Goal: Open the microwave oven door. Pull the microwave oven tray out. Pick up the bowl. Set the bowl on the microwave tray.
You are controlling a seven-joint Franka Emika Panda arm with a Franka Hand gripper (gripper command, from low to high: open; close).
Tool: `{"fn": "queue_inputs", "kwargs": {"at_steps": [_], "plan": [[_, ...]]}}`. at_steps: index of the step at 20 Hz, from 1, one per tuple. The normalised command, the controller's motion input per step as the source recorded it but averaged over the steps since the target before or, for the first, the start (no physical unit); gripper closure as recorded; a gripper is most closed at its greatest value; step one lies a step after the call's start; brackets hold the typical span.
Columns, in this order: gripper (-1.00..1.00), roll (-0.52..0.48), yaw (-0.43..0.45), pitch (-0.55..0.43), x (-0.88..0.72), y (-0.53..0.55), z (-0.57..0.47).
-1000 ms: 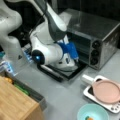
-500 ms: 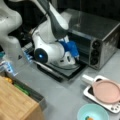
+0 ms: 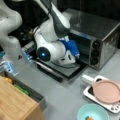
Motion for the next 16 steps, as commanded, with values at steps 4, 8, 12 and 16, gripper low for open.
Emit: {"fn": "queue_inputs", "kwargs": {"at_steps": [4, 8, 12, 16], "plan": [[-1.00, 0.076, -0.206, -0.116, -0.04, 0.12, -0.18], [-1.00, 0.096, -0.176, -0.144, -0.02, 0.12, -0.20], [1.00, 0.082, -0.151, -0.119, -0.04, 0.07, -0.17], [1.00, 0.080, -0.148, -0.094, -0.07, 0.06, -0.12]]}}
